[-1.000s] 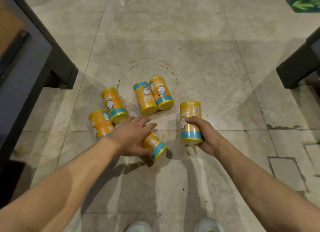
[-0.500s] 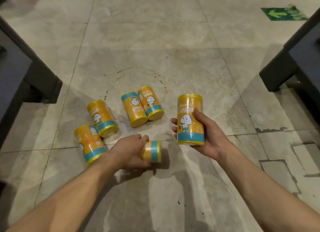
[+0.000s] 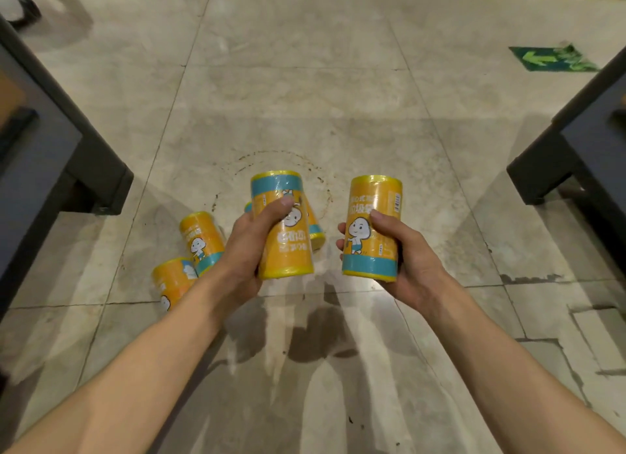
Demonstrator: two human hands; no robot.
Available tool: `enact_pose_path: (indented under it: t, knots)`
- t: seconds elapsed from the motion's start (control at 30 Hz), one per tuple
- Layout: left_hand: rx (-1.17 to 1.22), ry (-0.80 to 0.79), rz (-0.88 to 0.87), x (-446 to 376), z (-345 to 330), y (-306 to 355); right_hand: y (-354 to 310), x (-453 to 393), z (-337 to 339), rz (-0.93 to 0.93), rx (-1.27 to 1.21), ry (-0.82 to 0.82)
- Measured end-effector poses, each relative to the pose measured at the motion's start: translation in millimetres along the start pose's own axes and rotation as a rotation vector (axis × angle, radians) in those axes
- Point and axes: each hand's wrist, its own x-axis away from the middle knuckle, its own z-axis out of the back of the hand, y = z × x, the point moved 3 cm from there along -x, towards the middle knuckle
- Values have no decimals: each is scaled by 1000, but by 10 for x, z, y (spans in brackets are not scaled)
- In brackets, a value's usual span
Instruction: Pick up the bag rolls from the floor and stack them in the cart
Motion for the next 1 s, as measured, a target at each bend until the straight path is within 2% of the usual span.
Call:
enact_pose_path:
  t: [0.17, 0.33, 0.5, 0.77, 0.9, 1.0]
  knots:
    - [113, 19, 22, 312, -197, 518, -383, 174, -329, 33, 13, -37]
    - [111, -7, 65, 1026, -593, 1371, -972, 850, -870, 13, 5, -31]
    - [27, -64, 82, 1981, -1310, 2824, -2226, 1995, -1758, 42, -13, -44]
    - [-85, -223, -85, 3539, -2718, 5600, -4593, 4091, -3168, 173, -58, 2]
    - [-127, -284, -205, 4128, -3313, 6486, -5398, 4919, -3531, 280, -62, 22]
    - [-150, -310, -254, 4510, -3673, 6853, -5791, 5416, -3737, 359, -44, 11]
